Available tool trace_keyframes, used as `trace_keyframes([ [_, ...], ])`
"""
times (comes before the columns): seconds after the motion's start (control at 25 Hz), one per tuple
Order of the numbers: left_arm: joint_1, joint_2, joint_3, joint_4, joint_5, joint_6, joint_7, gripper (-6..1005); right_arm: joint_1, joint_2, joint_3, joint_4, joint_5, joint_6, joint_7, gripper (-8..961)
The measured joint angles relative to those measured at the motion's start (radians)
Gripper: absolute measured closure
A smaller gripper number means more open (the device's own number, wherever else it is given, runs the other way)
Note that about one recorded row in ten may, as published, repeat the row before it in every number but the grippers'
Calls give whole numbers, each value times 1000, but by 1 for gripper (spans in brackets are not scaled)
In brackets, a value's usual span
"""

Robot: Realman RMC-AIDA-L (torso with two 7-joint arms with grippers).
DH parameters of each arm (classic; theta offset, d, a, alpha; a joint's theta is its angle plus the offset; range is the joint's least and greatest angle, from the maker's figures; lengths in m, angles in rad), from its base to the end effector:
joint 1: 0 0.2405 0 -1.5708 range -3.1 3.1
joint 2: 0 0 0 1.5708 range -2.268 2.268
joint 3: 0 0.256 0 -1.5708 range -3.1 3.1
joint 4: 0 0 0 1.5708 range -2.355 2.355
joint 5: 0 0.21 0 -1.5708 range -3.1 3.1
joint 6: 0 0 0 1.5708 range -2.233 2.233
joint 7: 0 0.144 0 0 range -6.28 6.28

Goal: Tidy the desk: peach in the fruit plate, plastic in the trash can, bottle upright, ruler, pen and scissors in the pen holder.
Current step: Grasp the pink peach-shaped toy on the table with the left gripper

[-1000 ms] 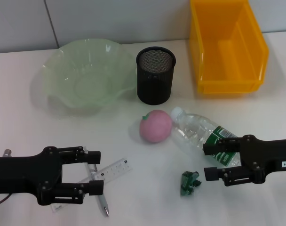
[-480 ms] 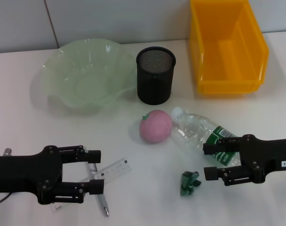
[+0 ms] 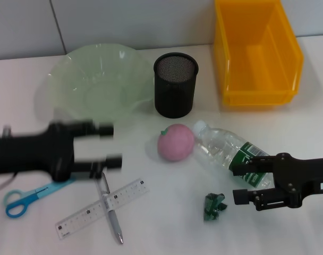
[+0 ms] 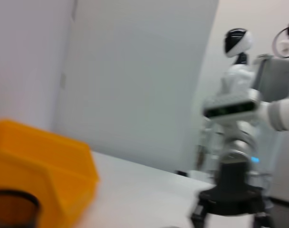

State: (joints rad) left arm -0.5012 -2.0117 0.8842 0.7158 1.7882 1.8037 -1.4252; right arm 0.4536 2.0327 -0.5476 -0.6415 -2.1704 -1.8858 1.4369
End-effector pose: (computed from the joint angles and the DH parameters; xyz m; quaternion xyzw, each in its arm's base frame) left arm -0.2308 0.3075 0.0236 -0.9445 -0.1454 -0.2941 0.0136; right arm 0.2882 0.2693 0.0224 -0.9286 0.2683 0.2560 0.0125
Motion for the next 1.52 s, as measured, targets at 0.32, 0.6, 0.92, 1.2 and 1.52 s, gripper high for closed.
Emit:
trace_keyframes([
  [0.32, -184, -36, 1, 116, 122, -114, 6, 210, -2, -1, 0, 11, 0, 16, 1, 164],
  [0.6, -290, -55, 20, 122, 263, -169, -2, 209, -1, -3, 0, 11, 0, 17, 3, 164],
  [0.92, -351, -55, 182, 149, 297, -254, -64, 207, -2, -6, 0, 11, -6, 14, 15, 166],
  [1.2, -359, -58, 233, 154, 314, -279, -71, 208, -2, -8, 1, 11, -10, 13, 17, 168],
  [1.52, -361, -64, 365, 150, 308, -371, -69, 209, -4, -9, 0, 11, -11, 9, 26, 171],
])
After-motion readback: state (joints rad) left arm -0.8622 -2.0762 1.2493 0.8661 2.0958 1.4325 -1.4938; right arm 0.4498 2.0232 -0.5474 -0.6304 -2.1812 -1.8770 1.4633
